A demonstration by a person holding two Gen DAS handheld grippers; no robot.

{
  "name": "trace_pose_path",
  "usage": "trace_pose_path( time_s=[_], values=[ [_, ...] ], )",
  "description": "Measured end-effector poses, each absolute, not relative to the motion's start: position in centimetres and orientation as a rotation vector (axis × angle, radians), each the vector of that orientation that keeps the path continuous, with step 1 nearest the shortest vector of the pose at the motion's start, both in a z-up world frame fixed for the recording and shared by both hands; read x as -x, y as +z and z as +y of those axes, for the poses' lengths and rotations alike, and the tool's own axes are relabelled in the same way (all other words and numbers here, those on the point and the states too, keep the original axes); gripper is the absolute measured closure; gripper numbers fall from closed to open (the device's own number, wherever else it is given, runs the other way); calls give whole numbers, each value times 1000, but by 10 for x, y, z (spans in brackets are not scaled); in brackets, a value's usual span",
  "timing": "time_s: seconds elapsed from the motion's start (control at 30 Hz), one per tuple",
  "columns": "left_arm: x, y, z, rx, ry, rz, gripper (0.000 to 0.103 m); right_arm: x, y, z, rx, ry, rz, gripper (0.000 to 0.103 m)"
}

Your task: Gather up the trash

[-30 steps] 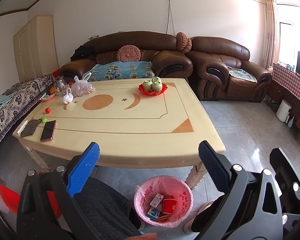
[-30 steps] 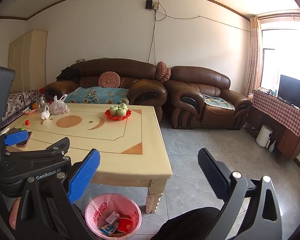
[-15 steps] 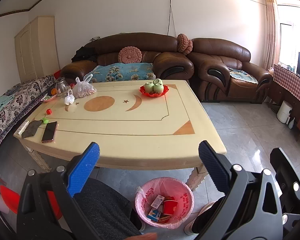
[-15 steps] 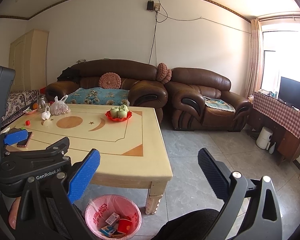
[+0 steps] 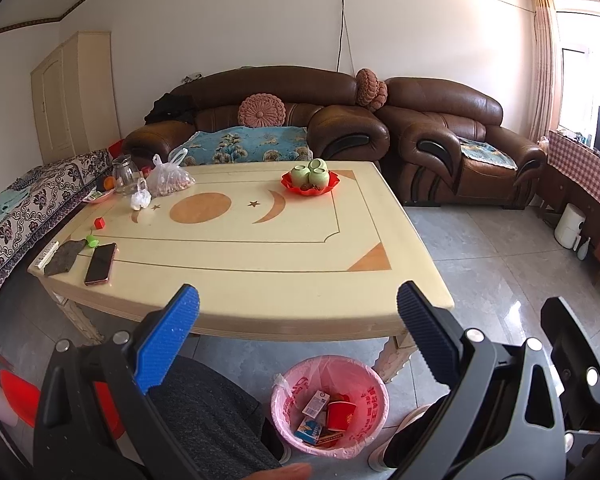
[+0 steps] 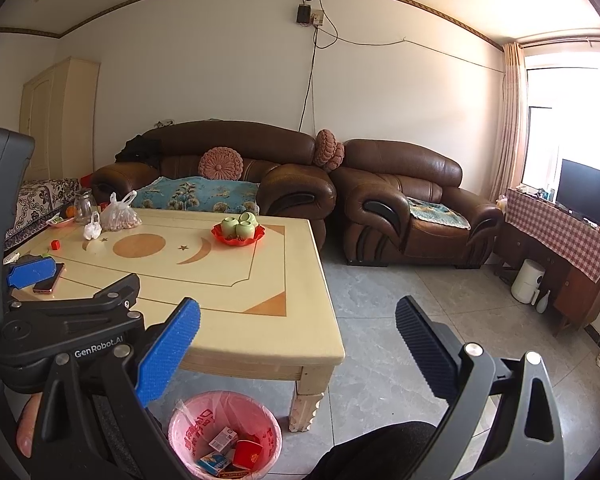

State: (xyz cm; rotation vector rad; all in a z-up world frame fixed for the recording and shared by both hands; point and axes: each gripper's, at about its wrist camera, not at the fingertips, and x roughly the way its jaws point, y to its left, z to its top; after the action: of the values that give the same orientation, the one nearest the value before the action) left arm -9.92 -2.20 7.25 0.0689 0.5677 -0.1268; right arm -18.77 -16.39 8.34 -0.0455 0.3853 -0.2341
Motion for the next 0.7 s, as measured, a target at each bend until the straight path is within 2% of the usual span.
trace_pose_path(
  time_s=[0.7],
  values=[
    [98, 72, -21, -69, -119, 568, 6, 187, 86, -165, 49, -233, 385, 7]
  ],
)
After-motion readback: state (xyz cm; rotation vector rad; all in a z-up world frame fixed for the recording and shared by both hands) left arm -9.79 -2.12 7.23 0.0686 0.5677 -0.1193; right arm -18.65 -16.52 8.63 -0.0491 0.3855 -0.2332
